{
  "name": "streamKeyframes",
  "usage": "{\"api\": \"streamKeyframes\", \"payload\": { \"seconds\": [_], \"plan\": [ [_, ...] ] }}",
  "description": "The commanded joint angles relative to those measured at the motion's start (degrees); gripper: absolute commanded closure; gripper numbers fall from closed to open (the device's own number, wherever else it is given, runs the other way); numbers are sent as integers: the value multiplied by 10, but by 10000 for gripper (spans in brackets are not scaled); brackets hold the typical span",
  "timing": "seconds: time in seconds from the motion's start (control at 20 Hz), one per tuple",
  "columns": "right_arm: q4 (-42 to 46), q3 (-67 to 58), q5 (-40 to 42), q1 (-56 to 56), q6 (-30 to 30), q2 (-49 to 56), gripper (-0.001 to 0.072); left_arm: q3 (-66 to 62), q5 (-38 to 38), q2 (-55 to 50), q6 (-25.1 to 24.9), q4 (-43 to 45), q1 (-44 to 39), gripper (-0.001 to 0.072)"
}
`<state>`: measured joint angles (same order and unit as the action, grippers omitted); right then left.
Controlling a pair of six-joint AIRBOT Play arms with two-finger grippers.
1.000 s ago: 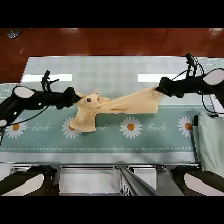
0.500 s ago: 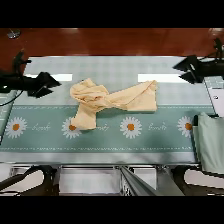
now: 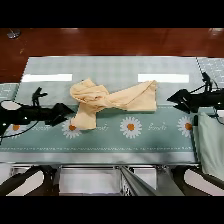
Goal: Fold the shirts.
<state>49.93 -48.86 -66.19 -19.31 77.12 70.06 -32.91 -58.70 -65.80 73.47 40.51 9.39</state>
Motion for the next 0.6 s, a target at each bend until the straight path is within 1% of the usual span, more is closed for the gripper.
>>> {"api": "streamKeyframes", "payload": {
  "seconds": [0.0,0.15,0.2,0.25,0.3,0.35,0.45,0.55],
  "plan": [
    [-1,30,30,48,-12,-9,83,26,96,-29,-8,-60,-94,9],
    [-4,30,46,59,-3,-9,82,20,103,-56,-8,-82,-134,13],
    [-1,30,48,59,3,-9,83,15,103,-59,-10,-82,-139,129],
    [1,30,54,59,9,-8,83,9,102,-61,-14,-80,-141,411],
    [2,30,57,59,16,-4,82,2,101,-61,-42,-80,-142,669],
    [1,30,61,60,20,3,82,-6,97,-61,-55,-80,-142,670],
    [-3,30,74,60,36,21,82,-21,85,-61,-56,-80,-142,670],
    [-26,30,93,60,37,39,83,-29,77,-61,-56,-80,-142,670]
  ]
}}
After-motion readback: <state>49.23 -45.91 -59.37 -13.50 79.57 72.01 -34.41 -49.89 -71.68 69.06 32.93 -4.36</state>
